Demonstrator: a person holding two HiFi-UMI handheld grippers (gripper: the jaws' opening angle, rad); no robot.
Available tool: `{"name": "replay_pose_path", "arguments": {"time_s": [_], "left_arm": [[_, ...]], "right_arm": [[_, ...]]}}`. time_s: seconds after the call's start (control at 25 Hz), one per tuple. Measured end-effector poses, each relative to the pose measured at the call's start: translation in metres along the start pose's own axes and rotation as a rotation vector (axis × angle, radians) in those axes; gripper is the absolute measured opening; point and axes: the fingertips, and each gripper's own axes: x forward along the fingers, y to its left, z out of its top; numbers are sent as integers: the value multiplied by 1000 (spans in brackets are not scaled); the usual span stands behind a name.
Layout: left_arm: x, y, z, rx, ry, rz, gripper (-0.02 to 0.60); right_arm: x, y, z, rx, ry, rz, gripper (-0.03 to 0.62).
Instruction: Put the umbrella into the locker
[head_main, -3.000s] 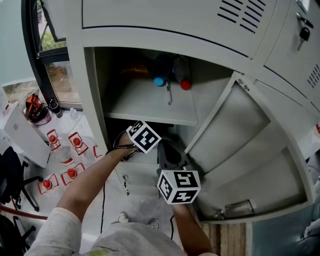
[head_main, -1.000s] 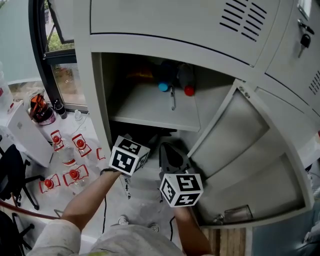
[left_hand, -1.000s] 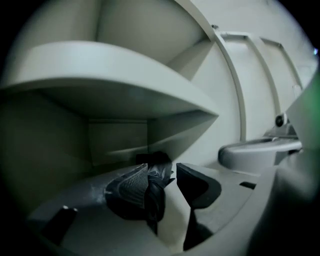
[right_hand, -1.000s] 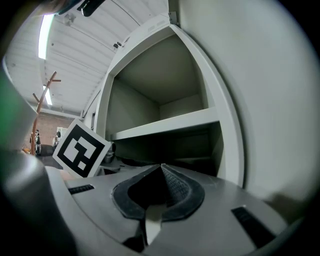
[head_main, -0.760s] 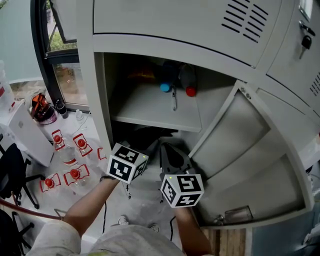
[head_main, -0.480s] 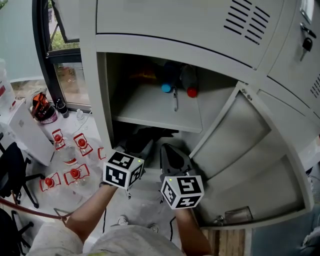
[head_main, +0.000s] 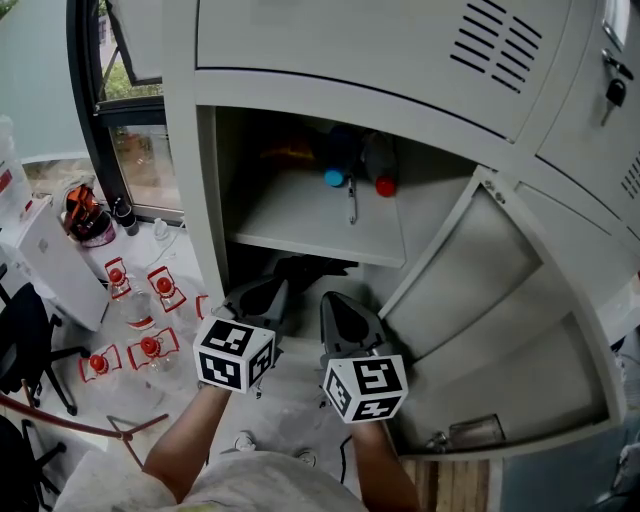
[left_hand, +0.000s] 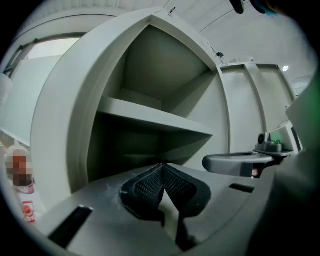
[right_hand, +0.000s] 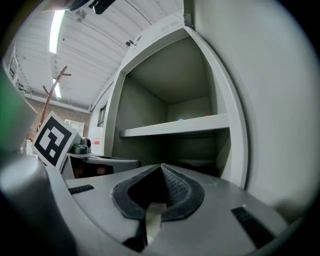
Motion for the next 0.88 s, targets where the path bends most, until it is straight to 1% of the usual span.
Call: {"name": "replay_pose_path", "arguments": {"time_s": [0.08,0.2,0.48,0.88], "left_arm": [[-2,2,1,-11,-14,5,8],[-3,3,-2,-23,-13,14,8],[-3,-3,-3,-7,0,8,8],[-4,-6,-7,-8,15,2,8]], "right_arm": [[-1,0,0,1,-3,0,3],[-2,-2,0,3,-7,-2,3],[-1,0,0,6,-11,6,3],[-2,-1,-2,23,-12,0,3]]}}
